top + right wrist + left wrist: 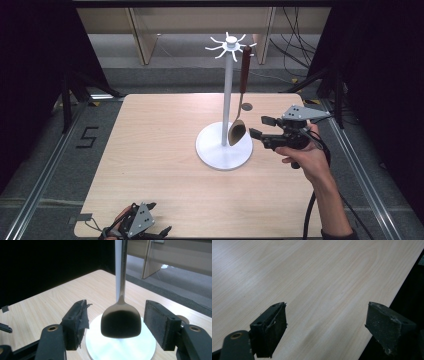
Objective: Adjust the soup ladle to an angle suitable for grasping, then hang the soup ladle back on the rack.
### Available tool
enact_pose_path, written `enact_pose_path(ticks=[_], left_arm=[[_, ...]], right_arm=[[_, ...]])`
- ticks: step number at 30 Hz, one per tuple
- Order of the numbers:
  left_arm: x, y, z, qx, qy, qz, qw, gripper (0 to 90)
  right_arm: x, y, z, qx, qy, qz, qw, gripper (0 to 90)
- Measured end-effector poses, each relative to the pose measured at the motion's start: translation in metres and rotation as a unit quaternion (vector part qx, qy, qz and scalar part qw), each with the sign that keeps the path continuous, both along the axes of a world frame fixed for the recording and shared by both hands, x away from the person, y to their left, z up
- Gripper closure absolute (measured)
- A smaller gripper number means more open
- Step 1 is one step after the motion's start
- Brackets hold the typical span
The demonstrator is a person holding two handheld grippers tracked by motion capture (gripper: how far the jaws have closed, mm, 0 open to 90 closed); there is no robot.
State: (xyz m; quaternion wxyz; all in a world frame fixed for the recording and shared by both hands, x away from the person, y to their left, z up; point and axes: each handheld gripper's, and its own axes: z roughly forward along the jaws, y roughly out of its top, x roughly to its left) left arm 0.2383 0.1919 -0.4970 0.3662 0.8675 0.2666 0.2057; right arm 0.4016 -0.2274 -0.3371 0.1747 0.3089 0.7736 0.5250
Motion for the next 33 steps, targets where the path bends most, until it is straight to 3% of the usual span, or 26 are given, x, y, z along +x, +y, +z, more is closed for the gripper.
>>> enact_pose_path(ticks=[2, 4, 5, 7, 8, 9, 13, 16, 18, 19, 20, 21, 24, 29, 30, 31, 32, 33], left_arm=[[0.0, 0.0, 0.0, -0.002, 0.0, 0.001, 1.0, 16.1], [0.0, 0.001, 0.001, 0.004, -0.002, 0.0, 1.0, 16.1], [0.0, 0.001, 0.001, 0.002, -0.003, 0.002, 1.0, 16.1], [0.0, 0.001, 0.001, 0.001, -0.002, 0.002, 1.0, 16.1], [0.001, 0.001, 0.002, 0.003, 0.003, 0.0, 1.0, 16.1], [0.001, 0.0, 0.0, -0.009, -0.001, 0.004, 1.0, 16.1], [0.001, -0.001, 0.0, -0.006, 0.003, 0.006, 1.0, 16.1], [0.001, -0.002, 0.001, -0.007, 0.0, 0.003, 1.0, 16.1], [0.001, -0.001, 0.001, -0.007, -0.001, 0.004, 1.0, 16.1], [0.001, -0.001, 0.001, -0.009, 0.001, 0.001, 1.0, 16.1], [0.002, 0.0, 0.002, 0.002, 0.001, -0.007, 1.0, 16.1], [0.001, -0.001, 0.001, -0.011, 0.002, 0.004, 0.9999, 16.1], [0.001, 0.001, 0.001, 0.006, -0.001, -0.005, 1.0, 16.1], [0.0, 0.0, 0.001, -0.001, -0.002, -0.005, 1.0, 16.1], [0.0, 0.0, 0.002, 0.002, -0.002, -0.005, 1.0, 16.1], [0.0, -0.001, 0.002, -0.002, -0.003, -0.001, 1.0, 16.1], [0.0, 0.0, 0.002, 0.006, -0.007, -0.006, 0.9999, 16.1], [-0.001, -0.001, 0.002, -0.01, -0.005, 0.001, 0.9999, 16.1]], right_arm=[[-0.001, 0.0, -0.002, -0.002, 0.013, -0.006, 0.9999, 36.3], [0.002, -0.001, -0.005, -0.011, -0.005, -0.004, 0.9999, 36.1], [0.0, -0.001, -0.005, -0.008, 0.01, -0.008, 0.9999, 36.1], [0.001, 0.0, -0.008, -0.003, 0.007, -0.002, 1.0, 36.0], [0.0, -0.001, -0.008, -0.014, 0.005, -0.005, 0.9999, 35.9], [0.001, 0.0, -0.009, -0.011, 0.008, 0.0, 0.9999, 35.9], [0.001, 0.002, -0.015, -0.018, 0.017, 0.005, 0.9997, 35.7], [0.0, 0.003, -0.02, -0.026, 0.037, 0.004, 0.999, 35.7], [0.0, 0.003, -0.022, -0.032, 0.029, 0.005, 0.9991, 35.6], [-0.001, 0.004, -0.024, -0.029, 0.037, 0.008, 0.9989, 35.6], [-0.003, 0.005, -0.024, -0.029, 0.045, 0.004, 0.9985, 35.6], [-0.001, 0.004, -0.025, -0.034, 0.033, 0.013, 0.9988, 35.6], [-0.002, 0.006, -0.028, -0.038, 0.04, 0.008, 0.9985, 35.6], [-0.001, 0.012, -0.033, -0.041, 0.038, 0.009, 0.9984, 35.4], [-0.002, 0.012, -0.033, -0.05, 0.048, 0.013, 0.9975, 35.4], [-0.001, 0.013, -0.034, -0.049, 0.036, 0.014, 0.998, 35.4], [-0.002, 0.014, -0.035, -0.05, 0.043, 0.011, 0.9978, 35.3], [-0.003, 0.013, -0.034, -0.053, 0.051, 0.014, 0.9972, 35.2]])
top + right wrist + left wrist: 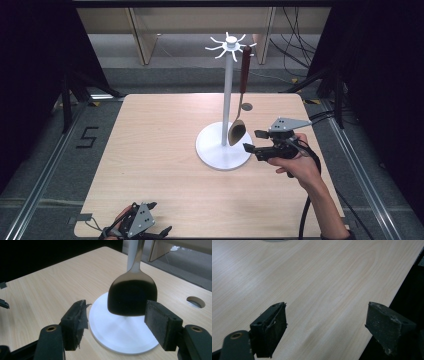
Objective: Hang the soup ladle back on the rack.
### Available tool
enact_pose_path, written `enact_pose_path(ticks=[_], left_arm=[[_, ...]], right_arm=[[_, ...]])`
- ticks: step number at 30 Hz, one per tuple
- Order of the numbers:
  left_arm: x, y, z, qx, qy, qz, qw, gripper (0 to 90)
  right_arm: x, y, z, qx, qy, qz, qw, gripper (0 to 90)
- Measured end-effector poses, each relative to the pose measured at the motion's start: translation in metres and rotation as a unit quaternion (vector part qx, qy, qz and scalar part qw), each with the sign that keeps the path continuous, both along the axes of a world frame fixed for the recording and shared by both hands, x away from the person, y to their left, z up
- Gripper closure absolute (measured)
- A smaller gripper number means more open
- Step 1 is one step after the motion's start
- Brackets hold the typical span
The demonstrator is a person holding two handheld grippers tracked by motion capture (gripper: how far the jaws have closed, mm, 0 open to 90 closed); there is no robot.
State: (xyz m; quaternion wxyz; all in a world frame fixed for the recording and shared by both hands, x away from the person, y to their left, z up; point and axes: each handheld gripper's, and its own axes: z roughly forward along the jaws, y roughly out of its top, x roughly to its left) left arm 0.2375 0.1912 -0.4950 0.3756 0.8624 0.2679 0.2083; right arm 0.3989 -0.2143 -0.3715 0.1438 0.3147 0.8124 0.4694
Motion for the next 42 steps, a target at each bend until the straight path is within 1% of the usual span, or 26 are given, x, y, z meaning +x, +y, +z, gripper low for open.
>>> enact_pose_path(ticks=[2, 3, 5, 7, 8, 9, 10, 12, 14, 16, 17, 18, 20, 23, 25, 26, 27, 28, 29, 30, 31, 35, 37, 39, 41, 42], left_arm=[[0.0, 0.001, 0.001, 0.0, 0.002, -0.004, 1.0, 16.1], [0.0, 0.002, 0.001, 0.009, -0.001, -0.005, 0.9999, 16.1], [0.0, 0.002, 0.001, 0.016, -0.003, -0.008, 0.9998, 16.1], [-0.001, 0.0, 0.0, -0.001, 0.001, -0.004, 1.0, 16.1], [-0.001, 0.0, 0.0, -0.004, -0.001, 0.001, 1.0, 16.1], [-0.001, 0.0, 0.0, -0.003, -0.003, 0.0, 1.0, 16.1], [-0.001, 0.0, 0.0, -0.003, -0.003, 0.0, 1.0, 16.1], [0.0, 0.002, 0.0, 0.015, -0.002, -0.007, 0.9999, 16.1], [-0.001, 0.001, 0.0, 0.004, 0.004, -0.006, 1.0, 16.1], [-0.001, 0.001, 0.0, 0.005, 0.004, -0.007, 0.9999, 16.1], [-0.001, 0.001, 0.0, 0.007, 0.0, -0.004, 1.0, 16.1], [0.0, 0.002, 0.001, 0.018, -0.004, -0.008, 0.9998, 16.1], [-0.001, 0.0, 0.0, -0.001, 0.0, -0.002, 1.0, 16.1], [-0.001, 0.001, 0.0, 0.01, 0.0, -0.006, 0.9999, 16.1], [-0.001, 0.001, 0.001, 0.005, 0.006, -0.005, 1.0, 16.1], [-0.001, 0.0, 0.0, -0.001, -0.001, -0.001, 1.0, 16.1], [-0.001, 0.001, 0.0, 0.005, 0.001, -0.005, 1.0, 16.1], [-0.001, 0.001, 0.0, 0.005, 0.001, -0.005, 1.0, 16.1], [-0.001, 0.002, 0.0, 0.015, -0.002, -0.006, 0.9999, 16.1], [-0.001, 0.002, 0.0, 0.015, -0.002, -0.006, 0.9999, 16.1], [-0.001, 0.001, 0.0, 0.002, 0.003, -0.002, 1.0, 16.1], [-0.001, 0.002, 0.0, 0.016, -0.001, -0.007, 0.9999, 16.2], [-0.001, 0.001, 0.0, 0.003, 0.004, -0.004, 1.0, 16.1], [-0.001, 0.001, 0.0, 0.005, 0.001, -0.005, 1.0, 16.1], [-0.001, 0.002, 0.0, 0.014, 0.0, -0.005, 0.9999, 16.1], [0.0, 0.002, 0.001, 0.018, -0.002, -0.007, 0.9998, 16.2]], right_arm=[[0.0, -0.001, -0.001, 0.0, -0.006, 0.001, 1.0, 35.2], [-0.002, -0.001, -0.001, 0.0, 0.004, -0.003, 1.0, 35.1], [-0.002, -0.002, -0.003, -0.001, 0.002, -0.005, 1.0, 35.0], [-0.003, -0.003, -0.004, -0.002, 0.007, -0.003, 1.0, 35.0], [-0.003, -0.003, -0.005, 0.001, -0.001, -0.006, 1.0, 35.0], [-0.003, -0.004, -0.006, -0.001, -0.002, -0.002, 1.0, 34.9], [-0.005, -0.004, -0.006, 0.0, 0.012, -0.002, 0.9999, 34.9], [-0.006, -0.004, -0.009, 0.001, 0.011, -0.005, 0.9999, 34.7], [-0.004, -0.005, -0.01, -0.004, 0.01, 0.005, 0.9999, 34.5], [-0.006, -0.005, -0.012, 0.005, 0.016, 0.004, 0.9998, 34.4], [-0.007, -0.006, -0.011, -0.003, 0.011, 0.006, 0.9999, 34.4], [-0.008, -0.005, -0.011, 0.002, 0.019, 0.005, 0.9998, 34.4], [-0.009, -0.004, -0.011, 0.002, 0.007, 0.002, 1.0, 34.4], [-0.013, -0.002, -0.012, 0.003, 0.017, 0.008, 0.9998, 34.2], [-0.014, -0.002, -0.012, -0.002, 0.016, 0.012, 0.9998, 34.1], [-0.013, -0.002, -0.013, -0.001, 0.01, 0.017, 0.9998, 34.0], [-0.016, -0.001, -0.013, -0.005, 0.023, 0.012, 0.9997, 33.5], [-0.015, 0.0, -0.015, -0.002, 0.008, 0.012, 0.9999, 33.2], [-0.015, -0.002, -0.015, -0.013, 0.018, 0.019, 0.9996, 33.1], [-0.015, -0.002, -0.015, -0.013, 0.018, 0.019, 0.9996, 33.1], [-0.017, 0.0, -0.017, -0.013, 0.021, 0.019, 0.9995, 32.8], [-0.018, 0.001, -0.02, -0.016, 0.019, 0.018, 0.9995, 31.3], [-0.02, 0.001, -0.022, -0.018, 0.029, 0.018, 0.9993, 30.2], [-0.019, 0.001, -0.023, -0.024, 0.029, 0.031, 0.9988, 29.6], [-0.02, 0.001, -0.024, -0.025, 0.024, 0.025, 0.9991, 29.3], [-0.023, 0.002, -0.025, -0.025, 0.04, 0.028, 0.9985, 29.2]])
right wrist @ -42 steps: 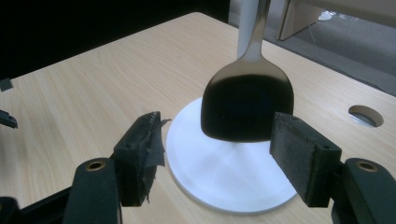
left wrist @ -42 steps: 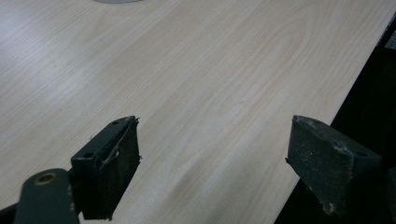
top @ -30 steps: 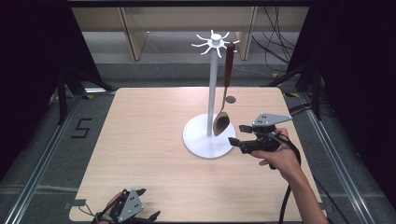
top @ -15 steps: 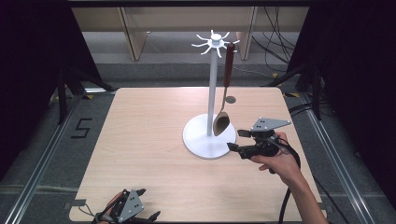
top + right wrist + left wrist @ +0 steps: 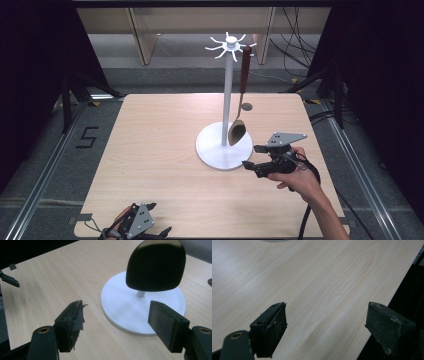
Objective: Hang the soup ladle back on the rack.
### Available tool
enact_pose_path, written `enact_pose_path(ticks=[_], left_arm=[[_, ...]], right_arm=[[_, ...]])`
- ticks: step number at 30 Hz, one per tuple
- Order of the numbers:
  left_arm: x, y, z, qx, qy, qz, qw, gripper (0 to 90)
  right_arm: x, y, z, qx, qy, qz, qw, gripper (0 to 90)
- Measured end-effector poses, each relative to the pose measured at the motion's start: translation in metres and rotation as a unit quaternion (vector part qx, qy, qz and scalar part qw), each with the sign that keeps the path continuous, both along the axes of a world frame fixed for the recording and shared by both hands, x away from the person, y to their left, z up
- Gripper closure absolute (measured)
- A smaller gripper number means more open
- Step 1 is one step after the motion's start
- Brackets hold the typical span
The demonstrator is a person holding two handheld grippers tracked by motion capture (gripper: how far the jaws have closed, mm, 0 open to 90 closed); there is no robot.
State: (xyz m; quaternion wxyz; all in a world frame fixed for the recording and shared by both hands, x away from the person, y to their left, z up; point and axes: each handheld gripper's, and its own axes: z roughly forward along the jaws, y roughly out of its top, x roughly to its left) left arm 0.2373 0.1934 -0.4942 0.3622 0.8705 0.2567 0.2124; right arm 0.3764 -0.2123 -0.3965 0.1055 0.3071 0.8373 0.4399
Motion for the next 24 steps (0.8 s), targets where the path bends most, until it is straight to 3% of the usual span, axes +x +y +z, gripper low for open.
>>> enact_pose_path(ticks=[1, 2, 3, 5, 7, 10, 11, 14, 17, 20, 21, 23, 24], left_arm=[[-0.001, -0.001, 0.0, -0.013, 0.005, 0.004, 0.9999, 16.1], [-0.001, -0.001, 0.0, -0.012, 0.007, 0.001, 0.9999, 16.1], [-0.001, -0.002, -0.001, -0.015, 0.003, 0.003, 0.9999, 16.1], [0.0, 0.0, 0.0, -0.001, 0.001, 0.001, 1.0, 16.2], [-0.001, -0.001, 0.0, -0.012, 0.007, 0.002, 0.9999, 16.2], [-0.001, -0.001, -0.001, -0.004, 0.0, 0.002, 1.0, 16.2], [-0.001, 0.0, 0.0, -0.004, 0.001, 0.001, 1.0, 16.2], [-0.001, -0.002, -0.001, -0.015, 0.0, 0.007, 0.9999, 16.2], [0.0, 0.0, 0.0, -0.004, 0.001, 0.001, 1.0, 16.2], [-0.001, -0.002, -0.002, -0.017, 0.003, 0.004, 0.9998, 16.2], [-0.001, 0.0, 0.0, -0.005, 0.002, 0.001, 1.0, 16.2], [0.0, 0.0, 0.001, -0.001, 0.001, 0.0, 1.0, 16.2], [-0.001, -0.001, 0.0, -0.012, 0.004, 0.004, 0.9999, 16.2]], right_arm=[[0.001, 0.0, -0.001, -0.002, -0.01, 0.007, 0.9999, 29.2], [-0.001, 0.0, -0.001, -0.004, 0.003, 0.0, 1.0, 29.1], [0.0, 0.0, -0.003, -0.006, -0.008, 0.003, 0.9999, 29.0], [-0.002, 0.0, -0.004, -0.008, 0.001, 0.005, 1.0, 28.9], [-0.002, 0.0, -0.005, -0.009, -0.009, 0.004, 0.9999, 28.8], [-0.001, -0.001, -0.007, -0.014, -0.004, 0.013, 0.9998, 28.6], [-0.002, -0.001, -0.008, -0.012, -0.002, 0.004, 0.9999, 28.6], [-0.003, -0.001, -0.01, -0.016, 0.003, 0.006, 0.9999, 28.6], [-0.004, -0.001, -0.013, -0.018, 0.001, 0.011, 0.9998, 28.6], [-0.004, -0.001, -0.015, -0.024, -0.005, 0.014, 0.9996, 28.5], [-0.005, -0.001, -0.016, -0.027, -0.001, 0.017, 0.9995, 28.5], [-0.007, 0.0, -0.017, -0.027, 0.0, 0.013, 0.9995, 28.5], [-0.005, -0.001, -0.018, -0.034, -0.005, 0.025, 0.9991, 28.4]])
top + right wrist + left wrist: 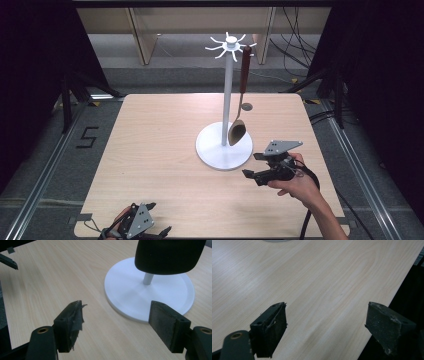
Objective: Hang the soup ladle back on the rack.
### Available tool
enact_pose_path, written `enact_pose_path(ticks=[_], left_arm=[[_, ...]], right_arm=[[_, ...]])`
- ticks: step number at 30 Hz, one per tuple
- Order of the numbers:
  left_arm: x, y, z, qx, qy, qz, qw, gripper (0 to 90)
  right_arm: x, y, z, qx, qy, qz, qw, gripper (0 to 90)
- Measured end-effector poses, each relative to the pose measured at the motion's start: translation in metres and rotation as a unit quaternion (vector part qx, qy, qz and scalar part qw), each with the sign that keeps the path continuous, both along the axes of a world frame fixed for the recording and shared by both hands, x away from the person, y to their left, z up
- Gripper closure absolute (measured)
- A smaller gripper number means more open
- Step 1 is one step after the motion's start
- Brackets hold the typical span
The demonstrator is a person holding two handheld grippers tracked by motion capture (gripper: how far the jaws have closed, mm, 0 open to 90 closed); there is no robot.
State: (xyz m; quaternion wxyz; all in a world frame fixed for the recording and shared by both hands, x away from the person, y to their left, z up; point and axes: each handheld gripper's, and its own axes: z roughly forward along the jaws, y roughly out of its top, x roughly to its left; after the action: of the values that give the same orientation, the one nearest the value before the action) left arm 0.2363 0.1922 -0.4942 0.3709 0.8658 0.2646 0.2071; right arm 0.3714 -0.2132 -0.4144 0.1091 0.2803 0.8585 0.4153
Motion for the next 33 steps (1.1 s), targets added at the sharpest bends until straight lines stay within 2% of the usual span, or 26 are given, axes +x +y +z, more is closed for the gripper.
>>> enact_pose_path(ticks=[1, 2, 4, 5, 7, 8, 10, 11, 13, 15, 16, 17, 20, 21, 22, 23, 24, 25, 26, 28, 30, 32, 33], left_arm=[[0.0, -0.001, -0.001, -0.005, -0.002, 0.001, 1.0, 16.2], [0.0, 0.0, -0.001, 0.006, -0.003, -0.002, 1.0, 16.2], [0.0, 0.001, 0.0, 0.008, -0.003, -0.004, 1.0, 16.2], [0.0, 0.0, 0.0, -0.004, -0.002, 0.003, 1.0, 16.2], [0.0, 0.0, -0.001, -0.005, -0.004, 0.0, 1.0, 16.2], [0.0, 0.001, -0.001, 0.007, -0.002, -0.002, 1.0, 16.2], [0.001, 0.001, 0.0, 0.008, -0.004, -0.003, 1.0, 16.2], [0.0, 0.0, 0.0, -0.002, 0.004, 0.001, 1.0, 16.2], [0.0, 0.0, -0.001, 0.003, -0.002, -0.003, 1.0, 16.2], [0.001, 0.001, 0.0, 0.006, -0.001, -0.004, 1.0, 16.2], [0.0, 0.001, 0.0, 0.004, -0.002, -0.001, 1.0, 16.2], [0.0, 0.0, 0.0, 0.002, 0.001, 0.0, 1.0, 16.2], [0.001, 0.001, 0.0, 0.008, -0.004, -0.003, 1.0, 16.2], [0.001, 0.001, 0.001, 0.008, 0.0, -0.004, 1.0, 16.2], [0.0, 0.0, 0.0, 0.001, -0.006, 0.0, 1.0, 16.2], [0.0, 0.0, 0.0, -0.002, 0.0, 0.001, 1.0, 16.2], [0.0, 0.001, 0.0, 0.007, -0.003, -0.004, 1.0, 16.2], [0.0, 0.001, 0.0, 0.007, -0.003, -0.004, 1.0, 16.2], [0.001, 0.001, 0.0, 0.01, -0.003, -0.004, 0.9999, 16.2], [-0.001, 0.0, 0.0, -0.001, 0.003, 0.0, 1.0, 16.2], [0.0, 0.001, 0.0, 0.004, -0.002, 0.0, 1.0, 16.3], [0.0, 0.001, 0.001, 0.009, 0.0, -0.003, 1.0, 16.3], [-0.001, 0.0, 0.0, -0.001, 0.003, 0.0, 1.0, 16.3]], right_arm=[[-0.001, 0.001, -0.001, 0.001, -0.003, -0.004, 1.0, 28.4], [-0.002, 0.001, -0.001, -0.001, 0.007, -0.004, 1.0, 28.4], [-0.002, 0.001, -0.004, -0.004, 0.008, -0.004, 1.0, 28.4], [-0.002, 0.001, -0.004, -0.007, 0.01, 0.002, 0.9999, 28.3], [-0.002, 0.001, -0.005, -0.006, 0.002, 0.0, 1.0, 28.4], [-0.002, 0.001, -0.006, -0.007, 0.001, 0.007, 1.0, 28.3], [-0.003, 0.0, -0.007, -0.007, 0.011, 0.002, 0.9999, 28.3], [-0.004, 0.001, -0.008, -0.008, 0.015, -0.006, 0.9998, 28.3], [-0.004, 0.0, -0.009, -0.009, 0.009, -0.004, 0.9999, 28.3], [-0.004, 0.0, -0.011, -0.009, 0.014, 0.0, 0.9999, 28.2], [-0.006, 0.0, -0.011, -0.007, 0.021, -0.007, 0.9997, 28.2], [-0.004, -0.001, -0.011, -0.009, 0.015, -0.002, 0.9998, 28.2], [-0.006, -0.001, -0.013, -0.012, 0.018, -0.003, 0.9998, 28.2], [-0.006, -0.001, -0.014, -0.012, 0.016, -0.002, 0.9998, 28.2], [-0.006, -0.002, -0.014, -0.013, 0.018, -0.003, 0.9998, 28.2], [-0.007, -0.002, -0.014, -0.014, 0.022, -0.005, 0.9996, 28.1], [-0.007, -0.002, -0.015, -0.016, 0.016, -0.001, 0.9997, 28.1], [-0.007, -0.002, -0.015, -0.016, 0.016, -0.001, 0.9997, 28.1], [-0.009, -0.001, -0.017, -0.013, 0.017, -0.003, 0.9998, 28.1], [-0.009, -0.002, -0.018, -0.014, 0.025, -0.001, 0.9996, 28.1], [-0.011, -0.002, -0.019, -0.013, 0.026, -0.004, 0.9996, 28.1], [-0.012, -0.003, -0.02, -0.014, 0.015, 0.001, 0.9998, 27.3], [-0.013, -0.004, -0.02, -0.015, 0.018, 0.001, 0.9997, 27.0]])
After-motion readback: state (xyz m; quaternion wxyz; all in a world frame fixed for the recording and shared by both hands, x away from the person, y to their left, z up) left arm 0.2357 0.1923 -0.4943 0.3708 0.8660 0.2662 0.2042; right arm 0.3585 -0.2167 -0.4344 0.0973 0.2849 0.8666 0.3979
